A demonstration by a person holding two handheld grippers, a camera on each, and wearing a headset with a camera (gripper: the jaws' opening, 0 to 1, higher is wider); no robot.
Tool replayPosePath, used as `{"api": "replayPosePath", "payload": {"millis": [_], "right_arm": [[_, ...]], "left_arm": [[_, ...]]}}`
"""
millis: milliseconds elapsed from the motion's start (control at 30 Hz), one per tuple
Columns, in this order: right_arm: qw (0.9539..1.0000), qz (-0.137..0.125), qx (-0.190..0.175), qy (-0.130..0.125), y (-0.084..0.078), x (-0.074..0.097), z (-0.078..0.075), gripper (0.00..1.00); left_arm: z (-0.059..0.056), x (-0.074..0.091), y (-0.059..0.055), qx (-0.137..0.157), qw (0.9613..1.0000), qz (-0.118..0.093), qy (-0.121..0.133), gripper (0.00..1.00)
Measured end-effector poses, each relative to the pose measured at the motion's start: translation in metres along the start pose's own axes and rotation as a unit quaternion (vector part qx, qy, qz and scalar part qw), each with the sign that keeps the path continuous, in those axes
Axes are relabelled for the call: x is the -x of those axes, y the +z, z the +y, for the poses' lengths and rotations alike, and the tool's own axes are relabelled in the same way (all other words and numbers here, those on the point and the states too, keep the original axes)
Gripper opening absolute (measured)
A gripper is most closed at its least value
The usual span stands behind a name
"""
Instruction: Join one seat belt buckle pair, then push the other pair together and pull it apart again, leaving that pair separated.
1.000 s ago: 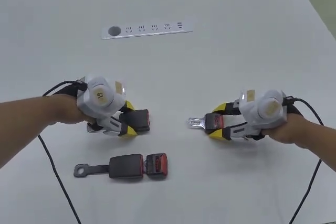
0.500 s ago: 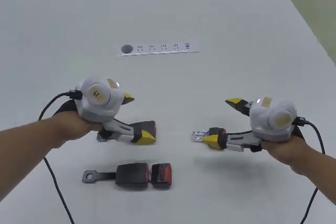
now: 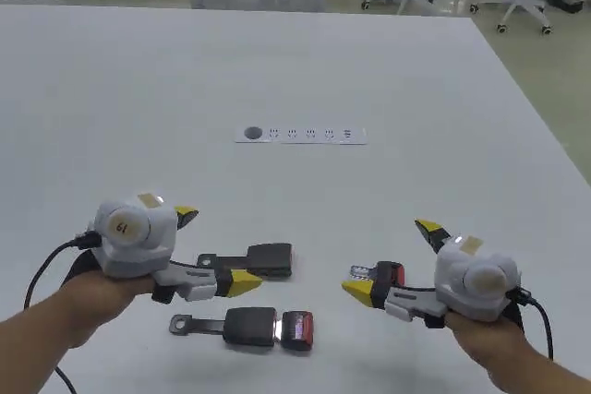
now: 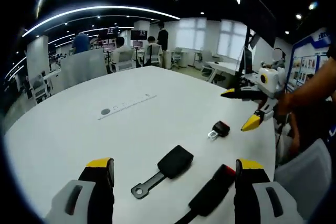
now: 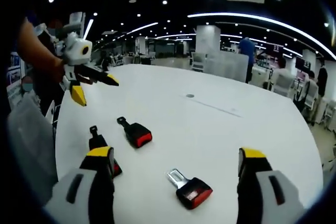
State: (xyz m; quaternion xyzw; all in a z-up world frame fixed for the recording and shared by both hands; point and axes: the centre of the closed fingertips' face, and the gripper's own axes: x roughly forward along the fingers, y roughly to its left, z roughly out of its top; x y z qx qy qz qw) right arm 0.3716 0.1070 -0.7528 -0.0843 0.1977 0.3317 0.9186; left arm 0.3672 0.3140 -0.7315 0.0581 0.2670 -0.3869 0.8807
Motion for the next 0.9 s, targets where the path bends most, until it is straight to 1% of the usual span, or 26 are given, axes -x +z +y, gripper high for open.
{"api": "replayPosePath", "payload": {"millis": [33,67,100,133,200,233,300,367,400,467,567,633,700,800,833,900], "right_arm": [[1.0,-0.001,-0.001,0.0,0.001,0.0,0.004,1.0],[1.0,-0.003,0.0,-0.001,0.003,0.002,0.011,1.0],[1.0,-0.004,0.003,-0.001,0.005,0.003,0.015,1.0],[0.9999,-0.006,0.009,-0.001,0.006,0.004,0.02,1.0],[0.9998,-0.01,0.016,0.0,0.009,0.008,0.03,1.0],[0.9998,-0.012,0.018,0.0,0.011,0.01,0.034,1.0],[0.9997,-0.016,0.02,0.0,0.013,0.016,0.041,1.0],[0.9996,-0.018,0.023,0.0,0.013,0.02,0.048,1.0],[0.9995,-0.018,0.025,0.0,0.012,0.022,0.051,1.0],[0.9996,-0.016,0.025,0.0,0.011,0.026,0.056,1.0],[0.9995,-0.016,0.028,-0.002,0.007,0.035,0.064,1.0],[0.9995,-0.016,0.028,-0.006,0.004,0.04,0.067,1.0],[0.9996,-0.006,0.025,-0.008,-0.003,0.046,0.07,1.0],[0.9996,-0.01,0.022,-0.011,-0.006,0.053,0.072,1.0],[0.9997,-0.013,0.02,-0.012,-0.007,0.056,0.074,1.0],[0.9995,-0.011,0.026,-0.011,-0.01,0.061,0.077,1.0]], "left_arm": [[0.001,0.009,0.0,0.011,0.9999,-0.009,0.009,1.0],[0.001,0.015,-0.001,0.015,0.9997,-0.015,0.015,1.0],[-0.001,0.021,-0.003,0.015,0.9996,-0.018,0.016,1.0],[-0.001,0.029,-0.005,0.018,0.9993,-0.02,0.025,1.0],[-0.004,0.042,-0.01,0.024,0.9989,-0.027,0.03,1.0],[-0.005,0.048,-0.012,0.022,0.9987,-0.029,0.035,1.0],[-0.01,0.061,-0.018,0.005,0.9988,-0.027,0.04,1.0],[-0.01,0.07,-0.022,0.009,0.9986,-0.032,0.042,1.0],[-0.009,0.076,-0.025,0.019,0.9982,-0.037,0.043,1.0],[-0.007,0.086,-0.031,0.021,0.9979,-0.037,0.048,1.0],[-0.008,0.099,-0.038,0.021,0.9977,-0.04,0.051,1.0],[-0.007,0.106,-0.043,0.016,0.9977,-0.039,0.053,1.0],[-0.006,0.115,-0.049,0.018,0.9977,-0.037,0.054,1.0],[-0.003,0.123,-0.053,0.023,0.9971,-0.043,0.057,1.0],[-0.002,0.125,-0.056,0.029,0.9969,-0.044,0.058,1.0],[-0.006,0.129,-0.056,0.031,0.9965,-0.051,0.058,1.0]]}}
